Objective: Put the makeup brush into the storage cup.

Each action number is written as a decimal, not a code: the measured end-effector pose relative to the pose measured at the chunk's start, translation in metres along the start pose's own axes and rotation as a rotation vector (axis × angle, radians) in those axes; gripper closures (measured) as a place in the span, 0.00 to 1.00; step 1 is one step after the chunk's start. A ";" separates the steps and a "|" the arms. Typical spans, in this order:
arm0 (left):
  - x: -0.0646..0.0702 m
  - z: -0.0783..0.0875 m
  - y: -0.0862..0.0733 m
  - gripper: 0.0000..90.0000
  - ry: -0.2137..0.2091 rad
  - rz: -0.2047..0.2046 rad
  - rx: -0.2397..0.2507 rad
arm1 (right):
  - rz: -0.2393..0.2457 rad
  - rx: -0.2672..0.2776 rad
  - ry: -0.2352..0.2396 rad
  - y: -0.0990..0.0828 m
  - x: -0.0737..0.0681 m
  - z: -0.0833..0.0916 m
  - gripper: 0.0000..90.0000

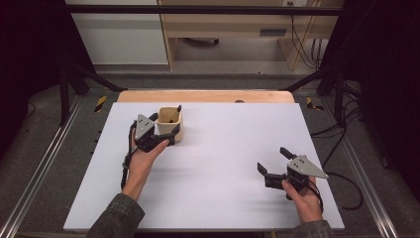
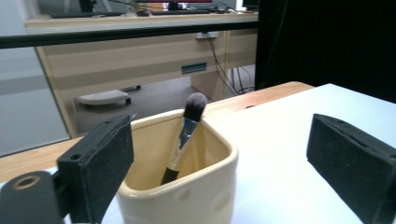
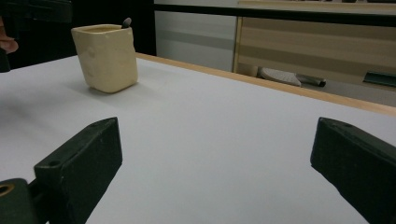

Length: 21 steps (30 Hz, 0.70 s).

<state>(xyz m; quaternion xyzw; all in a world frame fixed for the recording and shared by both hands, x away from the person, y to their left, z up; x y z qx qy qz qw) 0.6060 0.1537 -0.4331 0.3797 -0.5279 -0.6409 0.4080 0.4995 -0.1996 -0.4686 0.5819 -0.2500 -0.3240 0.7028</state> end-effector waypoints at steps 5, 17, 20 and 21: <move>0.001 0.003 0.001 0.04 -0.012 -0.003 -0.001 | -0.005 0.002 0.001 0.000 0.000 0.000 0.03; 0.006 0.009 0.003 0.03 -0.042 -0.025 0.003 | 0.000 0.003 0.000 0.000 -0.001 -0.001 0.03; 0.007 0.011 0.003 0.03 -0.050 -0.029 0.001 | 0.002 0.004 0.000 0.000 -0.001 -0.001 0.03; 0.008 0.011 0.003 0.03 -0.051 -0.030 0.002 | 0.002 0.004 -0.001 0.000 -0.001 0.000 0.03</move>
Point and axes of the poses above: each handheld gripper's, and its own axes: z roughly backward along the jaws, y roughly out of its top, x roughly to its right, the point moved 8 cm from there along -z, roughly forward along the jaws, and after that the axes turned 10 degrees about y, right-handed, at the moved point
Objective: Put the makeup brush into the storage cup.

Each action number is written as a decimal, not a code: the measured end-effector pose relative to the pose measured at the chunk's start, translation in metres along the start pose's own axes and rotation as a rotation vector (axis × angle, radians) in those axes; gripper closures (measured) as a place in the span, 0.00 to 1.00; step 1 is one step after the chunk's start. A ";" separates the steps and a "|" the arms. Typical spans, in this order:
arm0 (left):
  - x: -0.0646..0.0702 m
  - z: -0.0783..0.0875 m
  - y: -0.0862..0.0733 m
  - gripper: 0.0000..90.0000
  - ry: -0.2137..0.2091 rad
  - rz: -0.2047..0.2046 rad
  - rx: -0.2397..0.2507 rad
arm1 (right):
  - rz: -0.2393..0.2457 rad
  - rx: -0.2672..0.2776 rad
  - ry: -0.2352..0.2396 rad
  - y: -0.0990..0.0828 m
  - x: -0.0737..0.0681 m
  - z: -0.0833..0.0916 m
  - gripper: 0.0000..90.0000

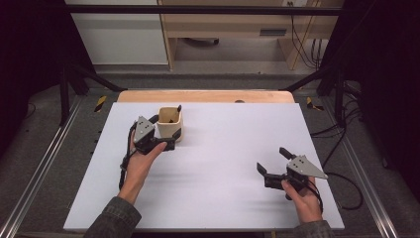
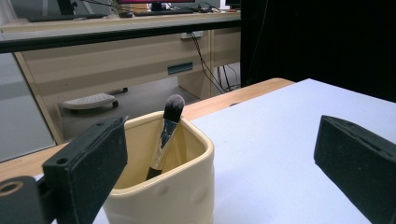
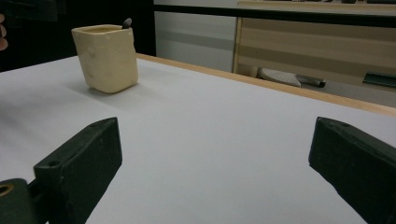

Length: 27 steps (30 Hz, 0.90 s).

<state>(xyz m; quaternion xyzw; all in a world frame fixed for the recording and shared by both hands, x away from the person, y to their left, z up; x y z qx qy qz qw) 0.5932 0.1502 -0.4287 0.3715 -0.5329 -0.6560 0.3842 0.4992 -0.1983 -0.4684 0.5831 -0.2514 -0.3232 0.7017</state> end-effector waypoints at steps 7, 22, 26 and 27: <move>0.004 0.005 0.000 0.03 -0.014 -0.004 0.003 | 0.003 -0.002 0.001 0.000 0.000 0.000 0.03; 0.009 0.015 -0.001 0.03 -0.041 -0.016 0.006 | 0.005 0.002 0.000 0.000 -0.001 0.000 0.03; 0.011 0.018 -0.001 0.03 -0.051 -0.019 0.010 | 0.006 -0.002 0.002 -0.001 -0.001 -0.001 0.03; 0.012 0.019 -0.001 0.03 -0.053 -0.017 0.012 | 0.007 -0.003 0.002 -0.001 -0.001 -0.001 0.03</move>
Point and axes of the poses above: each handheld gripper's, and its own axes: z roughly backward along the jaws, y roughly out of its top, x roughly to its right, the point moved 8 cm from there along -z, roughly forward along the jaws, and after that the axes turned 10 degrees about y, right-handed, at the moved point
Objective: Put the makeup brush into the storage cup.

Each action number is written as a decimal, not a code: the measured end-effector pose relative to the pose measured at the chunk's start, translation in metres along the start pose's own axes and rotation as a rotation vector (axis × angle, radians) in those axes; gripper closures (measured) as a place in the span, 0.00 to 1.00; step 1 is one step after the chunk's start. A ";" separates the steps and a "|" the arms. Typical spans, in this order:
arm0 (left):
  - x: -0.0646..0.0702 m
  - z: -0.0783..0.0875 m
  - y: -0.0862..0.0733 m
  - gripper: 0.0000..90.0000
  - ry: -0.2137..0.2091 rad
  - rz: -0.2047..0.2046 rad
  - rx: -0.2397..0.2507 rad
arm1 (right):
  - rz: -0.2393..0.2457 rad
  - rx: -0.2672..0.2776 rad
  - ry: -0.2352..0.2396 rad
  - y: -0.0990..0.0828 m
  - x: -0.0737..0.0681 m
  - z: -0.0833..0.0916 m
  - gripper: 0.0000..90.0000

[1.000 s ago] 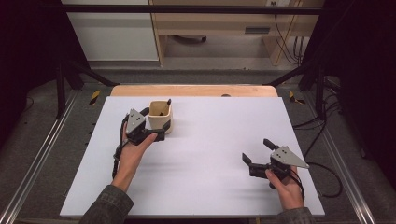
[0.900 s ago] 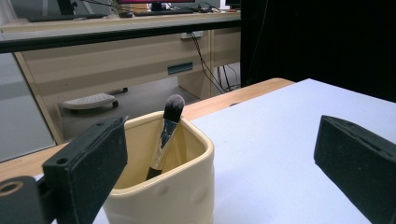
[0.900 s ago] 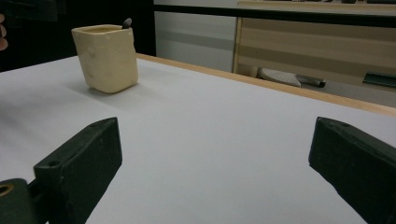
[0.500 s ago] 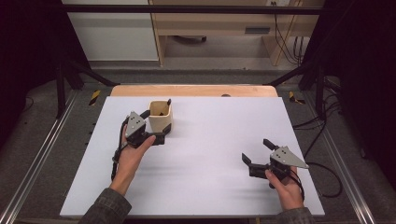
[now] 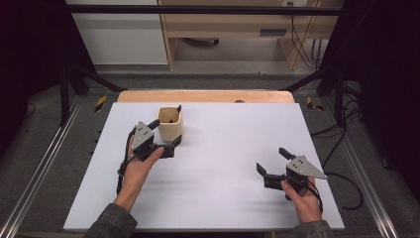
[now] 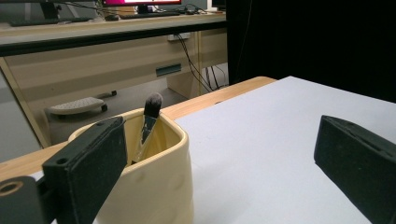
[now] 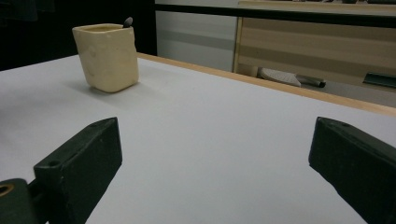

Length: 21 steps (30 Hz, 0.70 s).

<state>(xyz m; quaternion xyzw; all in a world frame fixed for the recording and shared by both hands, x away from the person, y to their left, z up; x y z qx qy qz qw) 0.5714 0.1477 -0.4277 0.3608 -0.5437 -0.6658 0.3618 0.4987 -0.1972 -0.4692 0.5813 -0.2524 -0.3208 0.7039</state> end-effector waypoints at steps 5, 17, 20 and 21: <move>0.002 0.002 -0.001 0.03 -0.010 -0.004 0.001 | -0.001 0.000 0.000 0.000 0.000 0.000 0.03; 0.006 0.010 -0.011 0.03 -0.037 -0.001 -0.007 | -0.002 -0.005 0.003 -0.001 0.000 0.000 0.04; 0.008 0.013 -0.012 0.03 -0.042 -0.002 -0.008 | -0.003 -0.004 0.003 -0.001 -0.001 0.000 0.04; 0.008 0.013 -0.013 0.03 -0.045 -0.004 -0.010 | -0.004 -0.003 0.002 -0.001 -0.001 0.000 0.04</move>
Point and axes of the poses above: each handheld gripper's, and its own axes: z roughly backward along the jaws, y roughly out of its top, x roughly to its right, the point moved 8 cm from there along -z, roughly forward along the jaws, and after that the axes turned 10 degrees about y, right-handed, at the moved point
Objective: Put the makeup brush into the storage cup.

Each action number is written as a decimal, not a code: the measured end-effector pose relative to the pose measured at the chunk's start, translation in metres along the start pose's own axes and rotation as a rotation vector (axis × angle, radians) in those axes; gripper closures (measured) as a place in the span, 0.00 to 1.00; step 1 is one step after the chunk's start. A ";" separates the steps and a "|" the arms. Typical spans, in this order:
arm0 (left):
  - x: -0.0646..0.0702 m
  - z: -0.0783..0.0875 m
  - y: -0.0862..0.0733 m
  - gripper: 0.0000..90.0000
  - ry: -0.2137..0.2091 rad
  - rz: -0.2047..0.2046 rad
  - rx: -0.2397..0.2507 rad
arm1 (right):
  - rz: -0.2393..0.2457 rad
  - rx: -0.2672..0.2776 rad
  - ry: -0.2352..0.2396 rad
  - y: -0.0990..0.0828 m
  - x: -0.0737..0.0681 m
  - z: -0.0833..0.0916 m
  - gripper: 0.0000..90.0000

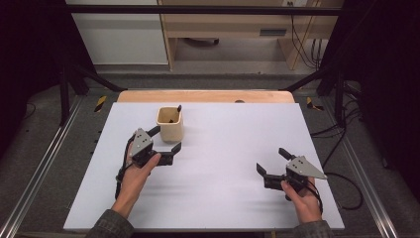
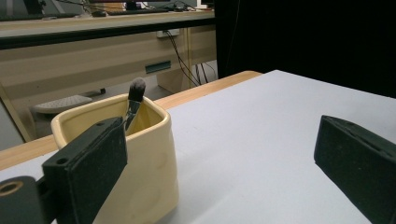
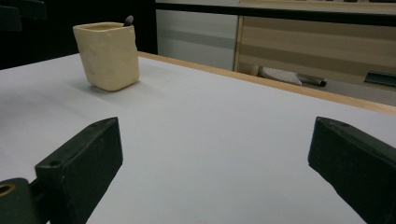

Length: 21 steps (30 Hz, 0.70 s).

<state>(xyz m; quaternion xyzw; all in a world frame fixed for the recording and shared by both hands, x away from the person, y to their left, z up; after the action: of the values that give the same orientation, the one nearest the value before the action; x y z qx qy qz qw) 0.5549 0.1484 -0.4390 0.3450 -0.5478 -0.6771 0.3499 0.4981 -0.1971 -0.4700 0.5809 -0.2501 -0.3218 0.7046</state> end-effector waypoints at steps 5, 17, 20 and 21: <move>0.002 0.005 0.001 0.03 -0.011 0.003 0.008 | 0.007 0.007 0.003 0.001 0.000 0.000 0.04; 0.008 0.024 -0.012 0.03 -0.037 0.003 -0.007 | 0.032 0.017 0.025 0.003 -0.004 0.002 0.04; 0.007 0.032 -0.015 0.03 -0.038 0.006 -0.006 | 0.038 0.020 0.036 0.004 -0.005 0.003 0.04; 0.007 0.034 -0.016 0.03 -0.038 0.005 -0.005 | 0.039 0.020 0.038 0.003 -0.006 0.003 0.04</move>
<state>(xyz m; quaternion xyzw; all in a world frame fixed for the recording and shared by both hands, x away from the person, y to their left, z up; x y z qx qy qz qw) 0.5206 0.1618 -0.4494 0.3296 -0.5534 -0.6842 0.3421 0.4924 -0.1942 -0.4659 0.5891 -0.2510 -0.2945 0.7094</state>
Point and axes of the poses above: each handheld gripper's, and its own axes: z roughly backward along the jaws, y roughly out of its top, x roughly to its right, the point moved 8 cm from there along -z, roughly forward along the jaws, and after that the axes turned 10 degrees about y, right-handed, at the moved point
